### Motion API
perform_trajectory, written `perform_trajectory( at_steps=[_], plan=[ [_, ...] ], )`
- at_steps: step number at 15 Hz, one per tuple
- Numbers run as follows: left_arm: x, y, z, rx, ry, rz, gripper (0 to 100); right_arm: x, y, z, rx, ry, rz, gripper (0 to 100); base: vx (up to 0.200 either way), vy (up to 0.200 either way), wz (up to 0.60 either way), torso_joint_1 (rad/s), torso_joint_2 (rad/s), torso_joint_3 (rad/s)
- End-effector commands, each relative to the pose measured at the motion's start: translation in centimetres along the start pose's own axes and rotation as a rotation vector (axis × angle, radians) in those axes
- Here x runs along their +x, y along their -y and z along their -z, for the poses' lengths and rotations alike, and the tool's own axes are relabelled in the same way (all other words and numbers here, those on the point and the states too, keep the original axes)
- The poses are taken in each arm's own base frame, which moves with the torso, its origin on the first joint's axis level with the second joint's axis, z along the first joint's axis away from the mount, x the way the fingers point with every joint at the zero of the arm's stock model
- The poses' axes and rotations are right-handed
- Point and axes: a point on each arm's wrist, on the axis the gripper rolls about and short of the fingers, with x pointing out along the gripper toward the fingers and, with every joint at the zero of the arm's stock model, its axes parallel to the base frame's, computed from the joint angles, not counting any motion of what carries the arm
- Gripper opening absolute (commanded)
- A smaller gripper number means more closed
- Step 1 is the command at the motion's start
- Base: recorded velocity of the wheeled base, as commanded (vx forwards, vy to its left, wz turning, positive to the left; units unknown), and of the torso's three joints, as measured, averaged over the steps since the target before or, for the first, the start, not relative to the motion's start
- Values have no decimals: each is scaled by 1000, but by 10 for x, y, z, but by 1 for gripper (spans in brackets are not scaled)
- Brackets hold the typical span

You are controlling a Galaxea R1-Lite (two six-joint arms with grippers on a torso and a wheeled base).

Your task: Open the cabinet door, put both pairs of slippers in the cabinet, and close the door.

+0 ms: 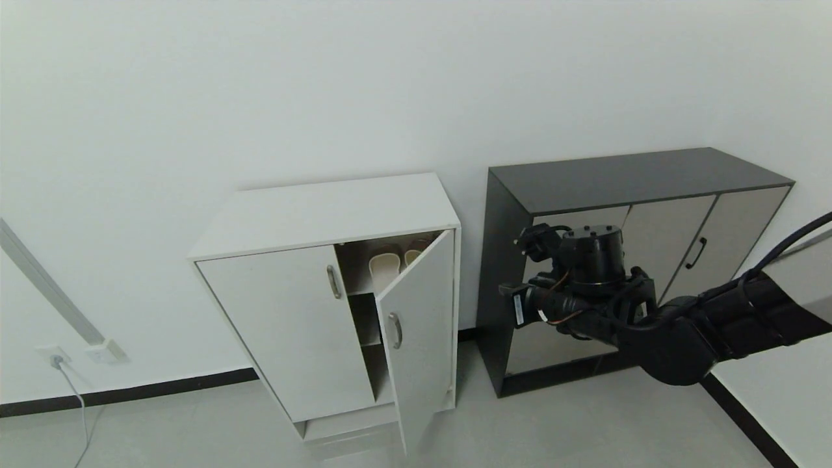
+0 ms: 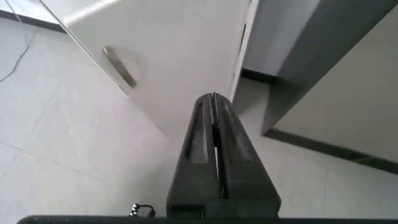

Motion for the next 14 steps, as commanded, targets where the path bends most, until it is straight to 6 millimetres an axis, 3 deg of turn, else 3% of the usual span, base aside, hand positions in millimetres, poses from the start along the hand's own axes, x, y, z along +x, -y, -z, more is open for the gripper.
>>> perform_trajectory(
  at_steps=[1,5,10,14],
  plan=[
    [0,0,0,0,-1,-1,0,-2,-3,-1,-2,5,-8,0,0,0,600,-12,-2,7],
    [0,0,0,0,0,-1,0,-2,-3,0,-2,3,-10,0,0,0,600,7,6,8],
    [0,0,0,1,0,-1,0,-3,-3,9,-9,-9,-14,0,0,0,0,0,0,0],
    [0,0,0,1,-1,-1,0,-12,-1,37,-92,7,-131,0,0,0,0,0,0,0]
  ],
)
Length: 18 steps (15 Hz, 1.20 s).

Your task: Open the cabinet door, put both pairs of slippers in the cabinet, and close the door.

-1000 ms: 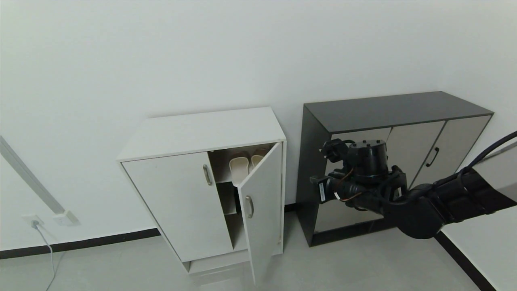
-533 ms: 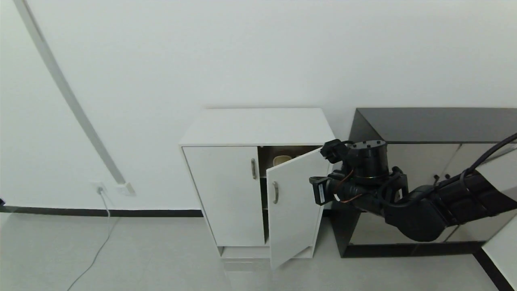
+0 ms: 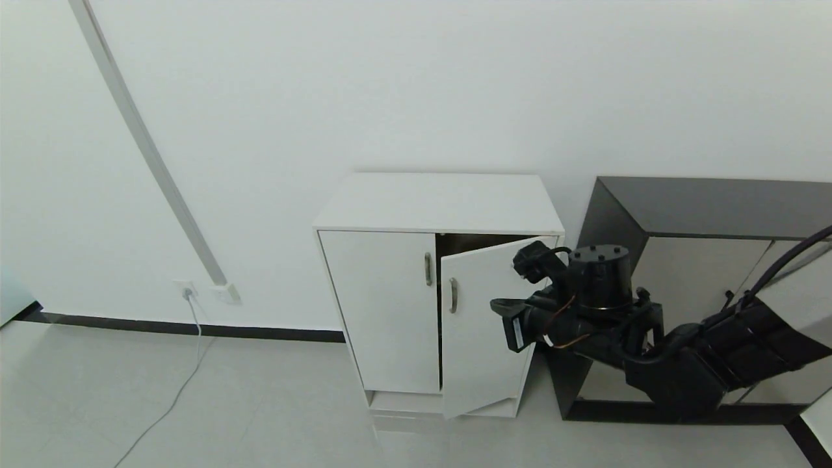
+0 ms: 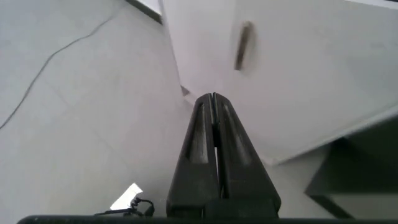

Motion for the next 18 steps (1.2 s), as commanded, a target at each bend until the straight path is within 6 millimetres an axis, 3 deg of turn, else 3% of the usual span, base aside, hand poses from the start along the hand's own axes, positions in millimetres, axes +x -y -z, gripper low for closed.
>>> perform_trajectory(
  at_steps=[1,6,18],
  plan=[
    [0,0,0,-1,1,-1,0,-8,-1,23,-19,-40,-46,0,0,0,0,0,0,0],
    [0,0,0,1,1,-1,0,-25,1,52,-26,-57,-170,0,0,0,0,0,0,0],
    [0,0,0,2,1,-1,0,-34,-2,65,-33,-69,-170,0,200,0,0,4,1,0]
  ],
)
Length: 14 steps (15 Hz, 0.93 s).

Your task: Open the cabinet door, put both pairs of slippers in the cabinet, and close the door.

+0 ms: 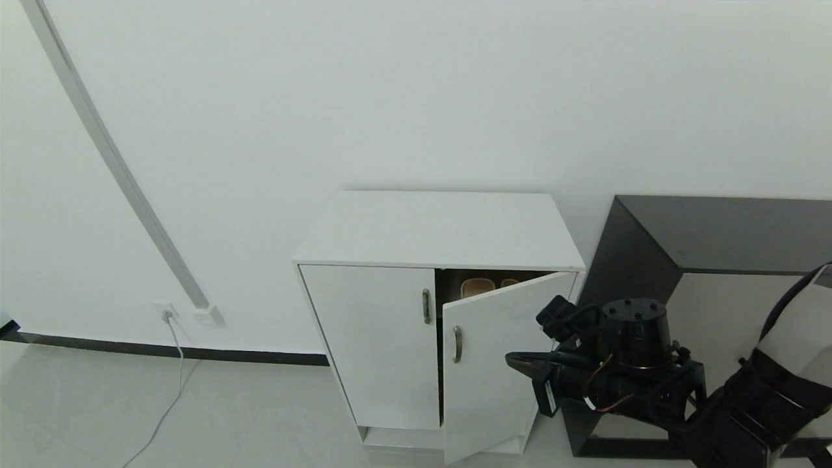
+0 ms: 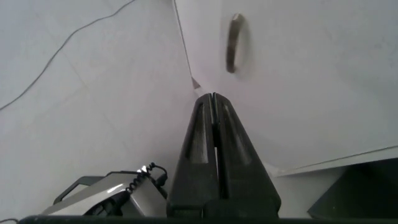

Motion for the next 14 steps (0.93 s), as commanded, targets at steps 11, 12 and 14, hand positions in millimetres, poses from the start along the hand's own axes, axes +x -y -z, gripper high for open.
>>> perform_trajectory(
  at_steps=[11,12,14],
  plan=[
    [0,0,0,5,-1,0,0,15,9,23,52,-26,26,0,0,0,0,0,0,0],
    [0,0,0,4,-1,0,0,28,13,22,55,-15,40,0,0,0,0,0,0,0],
    [0,0,0,4,0,1,0,47,21,19,49,12,99,0,0,0,0,0,0,0]
  ],
)
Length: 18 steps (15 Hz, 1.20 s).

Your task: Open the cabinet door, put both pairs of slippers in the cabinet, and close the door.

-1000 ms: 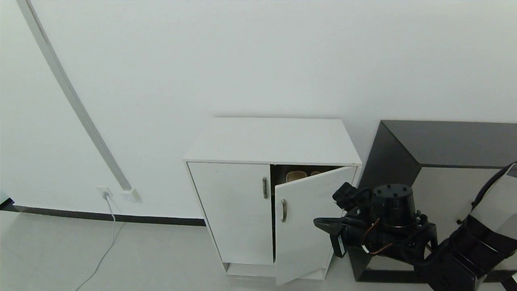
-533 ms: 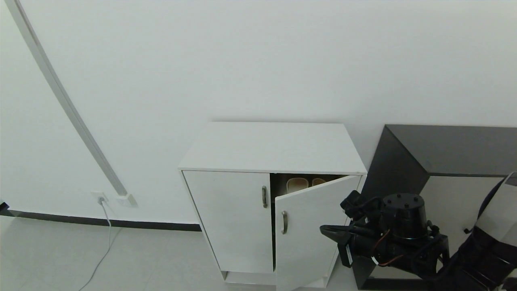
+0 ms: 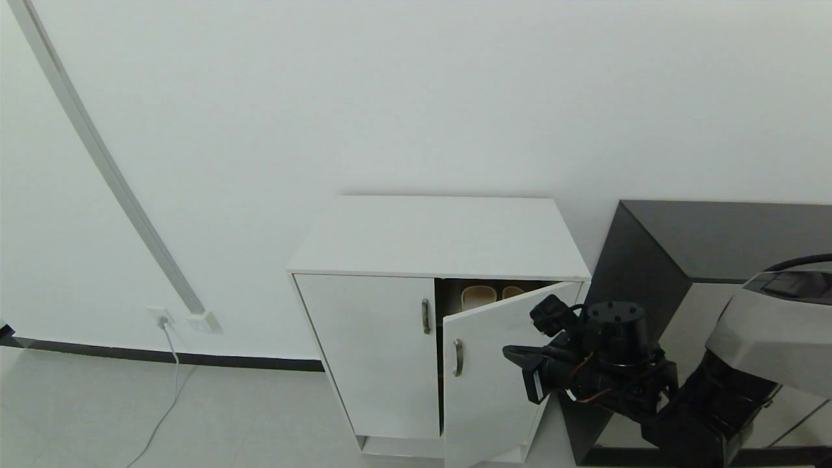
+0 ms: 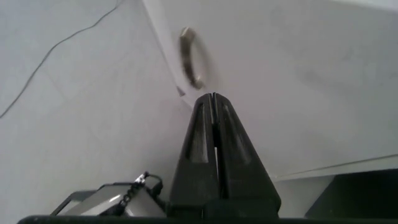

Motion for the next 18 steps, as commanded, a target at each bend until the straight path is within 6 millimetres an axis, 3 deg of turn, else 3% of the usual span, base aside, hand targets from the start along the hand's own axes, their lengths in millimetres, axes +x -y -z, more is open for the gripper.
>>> perform_trajectory(
  at_steps=[1,8,18],
  plan=[
    [0,0,0,-1,0,-1,0,25,6,5,2,3,26,0,0,0,0,0,0,0],
    [0,0,0,-3,0,-3,0,62,29,-14,7,31,84,0,0,0,0,0,0,0],
    [0,0,0,-3,0,-3,0,93,56,-17,55,35,123,0,0,0,0,0,0,0]
  ],
)
